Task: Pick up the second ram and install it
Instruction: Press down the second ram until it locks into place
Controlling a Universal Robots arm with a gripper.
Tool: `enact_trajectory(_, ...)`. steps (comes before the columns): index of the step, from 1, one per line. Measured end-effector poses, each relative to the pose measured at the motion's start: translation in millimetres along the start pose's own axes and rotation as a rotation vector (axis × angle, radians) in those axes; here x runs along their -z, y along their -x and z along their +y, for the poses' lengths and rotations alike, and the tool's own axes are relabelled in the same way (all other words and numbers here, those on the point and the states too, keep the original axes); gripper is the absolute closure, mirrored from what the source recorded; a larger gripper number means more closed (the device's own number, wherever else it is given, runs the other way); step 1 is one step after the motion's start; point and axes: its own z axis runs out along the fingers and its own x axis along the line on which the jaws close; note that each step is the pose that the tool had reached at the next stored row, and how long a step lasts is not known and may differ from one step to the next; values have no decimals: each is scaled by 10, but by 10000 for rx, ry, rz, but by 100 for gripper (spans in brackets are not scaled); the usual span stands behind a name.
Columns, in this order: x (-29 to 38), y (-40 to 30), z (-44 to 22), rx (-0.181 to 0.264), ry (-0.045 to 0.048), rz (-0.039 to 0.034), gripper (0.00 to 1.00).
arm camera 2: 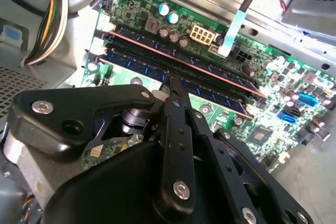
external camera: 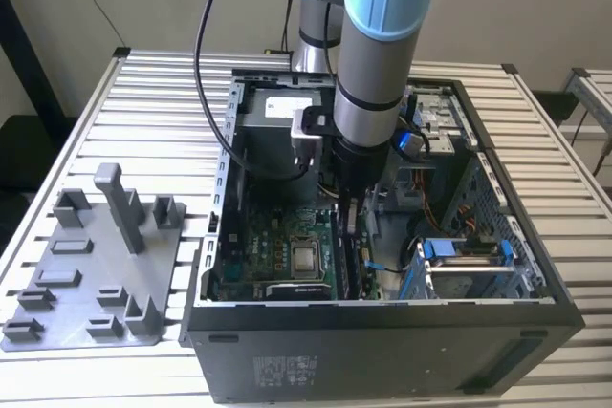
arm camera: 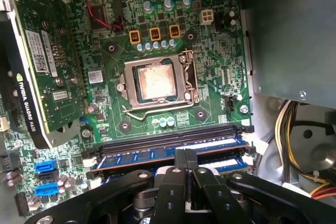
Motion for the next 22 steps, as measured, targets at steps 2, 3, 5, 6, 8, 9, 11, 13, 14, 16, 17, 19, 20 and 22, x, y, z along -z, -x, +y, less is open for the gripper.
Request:
enact_trajectory(2,-36,-2,1,0,0,2,89)
enact_trajectory(3,-55,-2,1,1,0,3,89)
enact_trajectory(5,-85,-5,2,4,3,18,89)
enact_trajectory(6,-104,-6,2,7,1,18,89)
enact_trajectory(8,-112,-6,3,19,1,9,89)
enact_trajectory(9,-107,-4,3,20,1,6,89)
enact_trajectory(11,-62,2,2,20,-1,-23,89)
enact_trajectory(13,8,1,0,21,1,2,89)
enact_trajectory(14,38,3,0,21,0,-4,89)
enact_trajectory(16,96,5,-2,22,1,1,89)
enact_trajectory(17,123,6,-2,22,1,2,89)
enact_trajectory(19,171,8,-3,22,1,1,89)
enact_trajectory(20,192,9,-3,22,1,1,89)
enact_trajectory(22,223,10,-4,22,1,2,89)
